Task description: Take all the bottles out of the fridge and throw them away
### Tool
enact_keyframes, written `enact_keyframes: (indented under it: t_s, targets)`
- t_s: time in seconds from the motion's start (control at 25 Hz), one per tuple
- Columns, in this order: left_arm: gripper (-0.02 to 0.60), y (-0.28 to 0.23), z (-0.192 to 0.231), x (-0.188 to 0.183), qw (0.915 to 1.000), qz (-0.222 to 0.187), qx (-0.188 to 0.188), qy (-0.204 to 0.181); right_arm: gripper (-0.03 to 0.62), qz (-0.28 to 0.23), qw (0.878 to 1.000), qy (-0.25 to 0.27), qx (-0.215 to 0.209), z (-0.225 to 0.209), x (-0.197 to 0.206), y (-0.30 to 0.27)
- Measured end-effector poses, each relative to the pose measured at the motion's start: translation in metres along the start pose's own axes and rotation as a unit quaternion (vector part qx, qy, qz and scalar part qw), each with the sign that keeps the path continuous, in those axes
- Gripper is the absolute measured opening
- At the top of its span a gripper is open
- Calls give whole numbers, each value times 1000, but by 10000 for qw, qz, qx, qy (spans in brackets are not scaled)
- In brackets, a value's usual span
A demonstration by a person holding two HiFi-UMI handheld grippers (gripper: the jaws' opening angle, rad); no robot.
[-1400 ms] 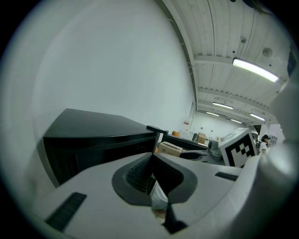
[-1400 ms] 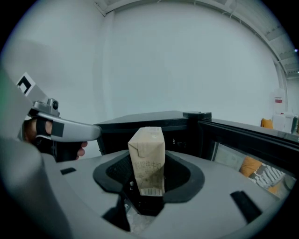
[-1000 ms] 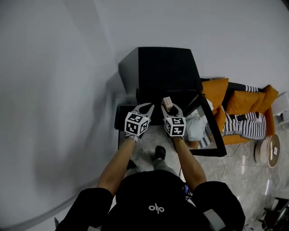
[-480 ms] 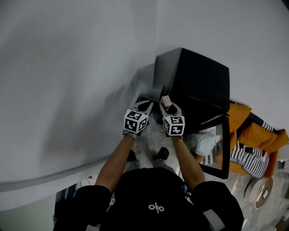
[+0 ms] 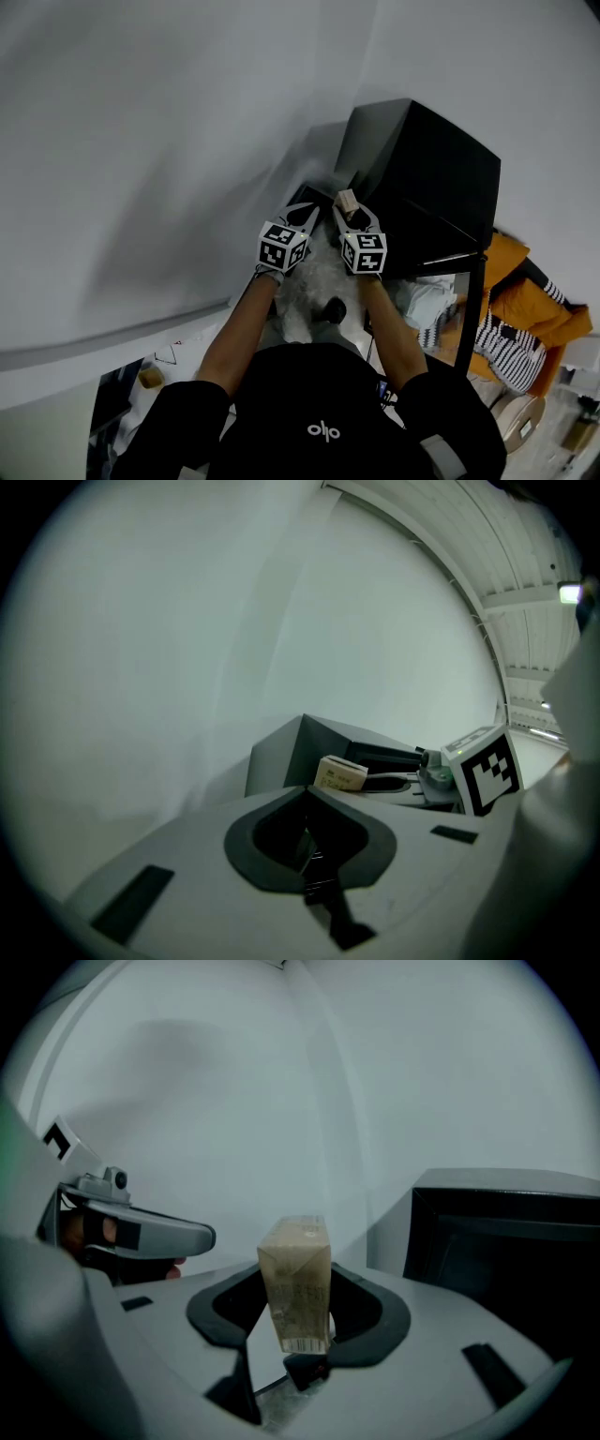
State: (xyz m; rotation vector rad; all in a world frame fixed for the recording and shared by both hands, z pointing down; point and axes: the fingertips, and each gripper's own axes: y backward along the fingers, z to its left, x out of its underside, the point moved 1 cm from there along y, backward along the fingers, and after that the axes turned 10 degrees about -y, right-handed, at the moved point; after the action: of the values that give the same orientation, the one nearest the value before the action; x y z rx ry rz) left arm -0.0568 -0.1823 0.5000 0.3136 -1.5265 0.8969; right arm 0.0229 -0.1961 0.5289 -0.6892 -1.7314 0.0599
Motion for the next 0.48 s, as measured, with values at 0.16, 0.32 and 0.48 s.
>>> enact_keyframes:
  t_s: [0.16, 0.32, 0.48]
  targets:
    - [2, 3, 9, 18, 9998, 80, -101, 121, 195, 142, 9998, 10, -107, 0, 13, -14]
    - [2, 2, 19, 44, 9992, 253, -167, 271, 195, 312, 9993, -37, -209, -1, 33, -29]
    - [2, -8, 33, 81, 9979, 410, -242, 446, 195, 458, 9986, -74, -266, -10, 60, -54]
